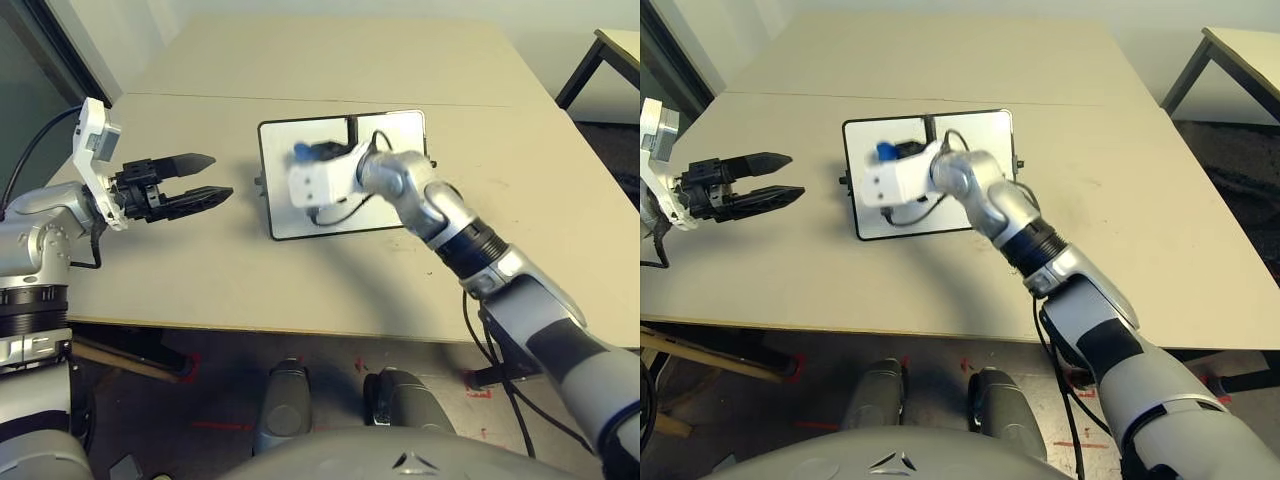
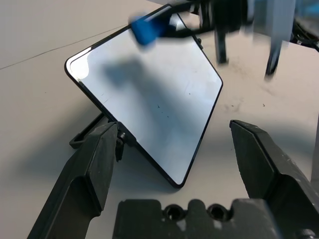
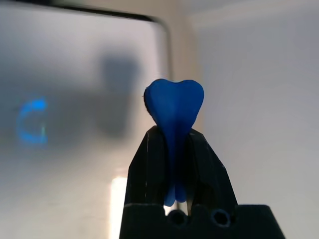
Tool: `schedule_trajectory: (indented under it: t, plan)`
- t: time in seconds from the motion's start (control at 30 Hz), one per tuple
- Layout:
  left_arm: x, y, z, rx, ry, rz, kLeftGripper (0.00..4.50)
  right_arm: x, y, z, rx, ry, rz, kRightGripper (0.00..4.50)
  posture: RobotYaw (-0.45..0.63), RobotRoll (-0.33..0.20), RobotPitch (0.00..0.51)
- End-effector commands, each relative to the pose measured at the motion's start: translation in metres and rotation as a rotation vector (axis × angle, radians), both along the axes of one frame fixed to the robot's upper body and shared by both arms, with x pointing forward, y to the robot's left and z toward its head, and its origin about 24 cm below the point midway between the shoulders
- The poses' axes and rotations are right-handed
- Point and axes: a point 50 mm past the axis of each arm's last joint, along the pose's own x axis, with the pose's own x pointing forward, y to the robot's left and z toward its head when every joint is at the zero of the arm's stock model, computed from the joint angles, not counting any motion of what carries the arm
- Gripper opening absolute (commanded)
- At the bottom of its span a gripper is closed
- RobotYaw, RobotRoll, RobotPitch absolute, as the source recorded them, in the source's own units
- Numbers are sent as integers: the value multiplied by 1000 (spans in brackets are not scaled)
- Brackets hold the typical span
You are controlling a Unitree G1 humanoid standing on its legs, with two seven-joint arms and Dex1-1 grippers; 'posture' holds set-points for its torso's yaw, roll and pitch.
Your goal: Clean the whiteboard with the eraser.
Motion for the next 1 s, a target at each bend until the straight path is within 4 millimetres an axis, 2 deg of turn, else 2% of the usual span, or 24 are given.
schedule_trajectory:
  t: [0.03,0.1,0.2,0.3,0.37,0.43,0.53,0.67,0.77,1.0]
  plan:
    - [5,-5,-1,10,-3,-19,4500,3,-40,21,269,94,-123,327,279,0,43]
    - [7,-7,-2,6,-3,-25,4500,7,-77,30,444,149,-247,327,265,0,46]
    - [9,-9,-4,3,-2,-32,4500,9,-129,32,609,165,-443,327,259,0,47]
    - [10,-10,-5,1,-2,-37,4500,6,-205,21,755,144,-791,327,255,0,52]
    - [11,-10,-5,1,-1,-37,4500,-1,-226,9,828,217,-868,327,253,0,56]
    - [10,-9,-5,3,0,-35,4500,-8,-238,-9,864,293,-940,327,250,0,58]
    - [10,-9,-7,0,2,-35,4500,-18,-244,-50,894,424,-1056,327,252,0,58]
    - [9,-11,-9,-6,4,-38,4500,-32,-226,-99,897,618,-1124,327,253,0,57]
    - [8,-10,-9,-8,4,-36,4500,-36,-214,-106,907,677,-1119,327,253,0,59]
    - [6,-10,-10,-8,5,-31,4500,-35,-202,-99,960,752,-1129,327,262,0,60]
